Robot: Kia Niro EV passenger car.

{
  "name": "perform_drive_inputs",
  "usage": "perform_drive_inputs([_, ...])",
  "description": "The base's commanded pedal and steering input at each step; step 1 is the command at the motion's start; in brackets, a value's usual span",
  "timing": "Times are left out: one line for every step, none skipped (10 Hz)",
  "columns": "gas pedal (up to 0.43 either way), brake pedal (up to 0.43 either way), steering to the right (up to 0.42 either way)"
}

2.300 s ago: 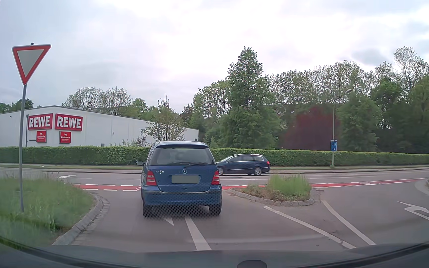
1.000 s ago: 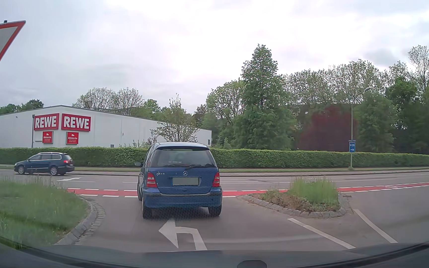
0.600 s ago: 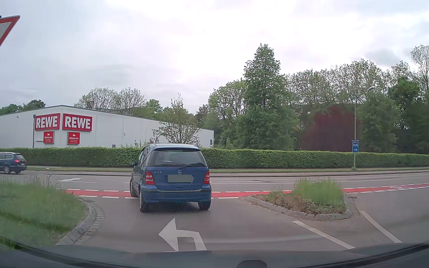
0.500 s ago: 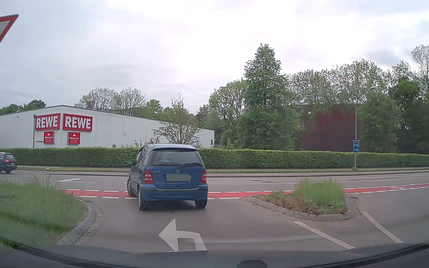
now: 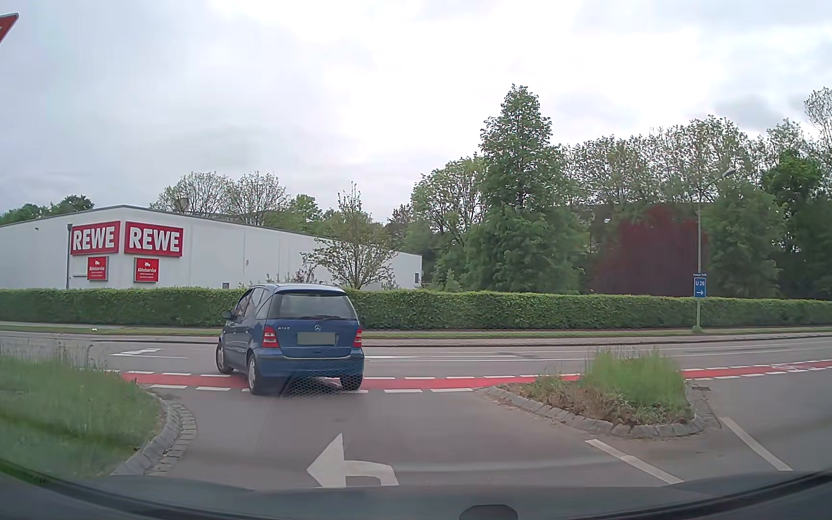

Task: Follow the waypoints while adhering to traffic rules and regulations

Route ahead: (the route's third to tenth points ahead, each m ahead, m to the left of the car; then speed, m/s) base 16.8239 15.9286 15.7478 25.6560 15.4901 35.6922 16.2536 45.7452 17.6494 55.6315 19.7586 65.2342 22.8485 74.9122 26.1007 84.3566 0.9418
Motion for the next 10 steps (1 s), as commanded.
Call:
perform_drive_inputs([0.067, 0.000, -0.123])
perform_drive_inputs([0.067, 0.000, -0.123])
perform_drive_inputs([0.067, 0.000, -0.123])
perform_drive_inputs([0.067, 0.000, -0.124])
perform_drive_inputs([0.067, 0.000, -0.127])
perform_drive_inputs([0.067, 0.000, -0.131])
perform_drive_inputs([0.067, 0.000, -0.135])
perform_drive_inputs([0.067, 0.000, -0.139])
perform_drive_inputs([0.067, 0.000, -0.143])
perform_drive_inputs([0.020, 0.000, -0.145])
